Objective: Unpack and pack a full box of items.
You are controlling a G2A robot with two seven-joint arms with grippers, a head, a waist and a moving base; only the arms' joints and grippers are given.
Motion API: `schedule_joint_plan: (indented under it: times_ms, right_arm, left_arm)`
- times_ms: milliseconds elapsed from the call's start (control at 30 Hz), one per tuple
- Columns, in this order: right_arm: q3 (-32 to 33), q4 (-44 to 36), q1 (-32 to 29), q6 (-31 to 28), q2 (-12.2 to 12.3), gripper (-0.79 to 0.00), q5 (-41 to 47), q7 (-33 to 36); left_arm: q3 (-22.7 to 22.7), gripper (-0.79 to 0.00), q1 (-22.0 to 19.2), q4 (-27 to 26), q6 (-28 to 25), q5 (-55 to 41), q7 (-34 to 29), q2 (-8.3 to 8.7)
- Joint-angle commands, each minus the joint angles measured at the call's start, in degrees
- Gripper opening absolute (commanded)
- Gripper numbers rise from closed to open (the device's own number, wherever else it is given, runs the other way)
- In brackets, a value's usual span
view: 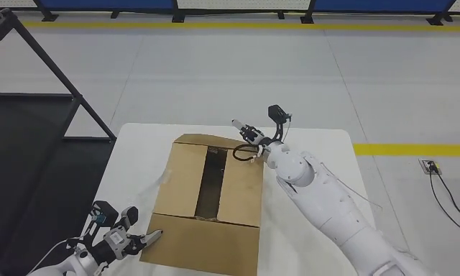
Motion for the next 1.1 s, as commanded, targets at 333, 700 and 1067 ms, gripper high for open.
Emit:
schedule_joint_plan:
  times_ms: [333,700,1067]
  right_arm:
    - [8.01,-10.59,-6.69,-9.97,2.36,0.000,-1.64,2.45]
    - [11.03,-26.92,-15.14,-14.20,4.81,0.000,-5.45,20.04]
    - [10.75,-30.72,-17.00,-12.28,5.00,0.000,-8.18,21.22]
  left_arm:
    - [-0.67,0.000,0.13,0.37,1.48,-1.91,2.38,-0.05]
    - [-4.56,0.000,0.12,1.99,12.91,-3.92,5.58,0.02]
    - [5.31,0.000,-3.41,2.52,26.61,10.95,8.95,-0.80]
